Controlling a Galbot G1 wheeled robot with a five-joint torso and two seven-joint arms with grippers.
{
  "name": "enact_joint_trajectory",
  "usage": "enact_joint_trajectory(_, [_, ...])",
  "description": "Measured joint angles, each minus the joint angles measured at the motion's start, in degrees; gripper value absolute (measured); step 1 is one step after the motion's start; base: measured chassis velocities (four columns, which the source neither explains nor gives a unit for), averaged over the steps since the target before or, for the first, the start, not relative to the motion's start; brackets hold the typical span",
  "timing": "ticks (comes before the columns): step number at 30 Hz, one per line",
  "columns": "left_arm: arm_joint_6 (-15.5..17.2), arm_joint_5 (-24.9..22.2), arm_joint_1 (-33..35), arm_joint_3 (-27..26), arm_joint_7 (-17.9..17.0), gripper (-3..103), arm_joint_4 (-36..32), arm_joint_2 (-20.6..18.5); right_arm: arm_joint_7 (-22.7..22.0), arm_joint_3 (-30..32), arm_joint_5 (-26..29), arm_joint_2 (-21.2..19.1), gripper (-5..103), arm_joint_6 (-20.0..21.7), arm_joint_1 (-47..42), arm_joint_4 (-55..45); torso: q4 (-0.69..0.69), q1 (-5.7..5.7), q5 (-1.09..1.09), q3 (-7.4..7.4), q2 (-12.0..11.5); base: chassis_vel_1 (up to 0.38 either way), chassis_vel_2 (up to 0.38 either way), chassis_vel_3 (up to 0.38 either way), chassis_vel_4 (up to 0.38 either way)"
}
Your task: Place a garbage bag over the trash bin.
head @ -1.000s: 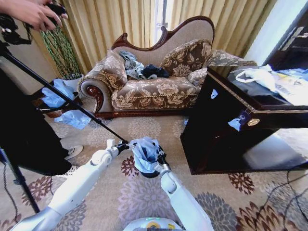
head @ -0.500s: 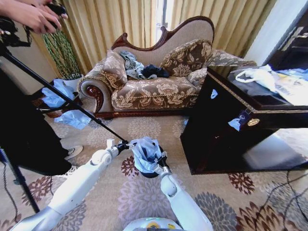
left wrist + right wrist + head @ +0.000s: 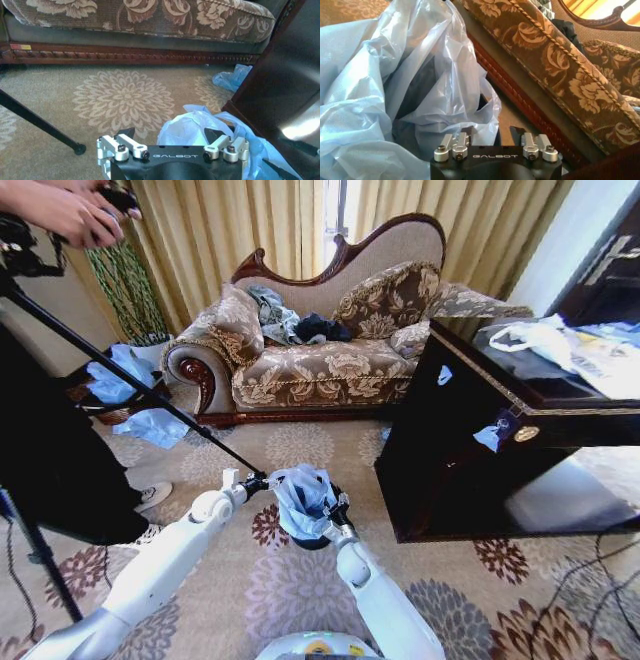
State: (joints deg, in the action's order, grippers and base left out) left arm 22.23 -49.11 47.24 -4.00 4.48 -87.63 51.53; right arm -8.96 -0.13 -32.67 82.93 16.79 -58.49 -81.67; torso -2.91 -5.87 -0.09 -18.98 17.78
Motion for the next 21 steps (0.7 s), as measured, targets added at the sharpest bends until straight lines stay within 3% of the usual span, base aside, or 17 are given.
enact_joint_trajectory(2, [-0.02,-0.15,0.00,-0.07,0.01,96,0.04,-0.05,0.16,0.02,-0.21,0.04,37,0.00,0.06,0.32,0.00,0.00,0.00,0.00,0.00,0.000,0.000,0.000,0.000])
enact_joint_trajectory(4, [-0.04,-0.18,0.00,-0.11,0.01,96,0.09,-0.07,0.19,0.05,-0.28,0.07,37,-0.02,0.09,0.47,0.00,0.00,0.00,0.00,0.00,0.000,0.000,0.000,0.000])
enact_joint_trajectory(6, [-0.08,-0.28,0.00,-0.17,0.02,96,0.11,-0.09,0.26,0.18,-0.48,0.20,21,-0.26,0.22,0.97,0.00,0.00,0.00,0.00,0.00,0.000,0.000,0.000,0.000])
enact_joint_trajectory(8, [-0.08,-0.33,0.00,-0.18,0.04,96,0.12,-0.11,0.27,0.22,-0.50,0.20,21,-0.33,0.24,1.00,0.00,0.00,0.00,0.00,0.00,0.000,0.000,0.000,0.000])
enact_joint_trajectory(11, [-0.09,-0.42,-0.03,-0.19,0.06,96,0.13,-0.07,0.27,0.26,-0.53,0.03,4,-0.45,0.33,0.99,0.00,0.00,0.00,0.00,0.00,0.000,0.000,0.000,0.000])
enact_joint_trajectory(21, [-0.20,-0.54,-0.17,-0.14,0.09,96,0.20,-0.16,-0.11,0.21,-0.54,-0.38,0,-0.73,0.22,-0.15,0.00,0.00,0.00,0.00,0.00,0.000,0.000,0.000,0.000])
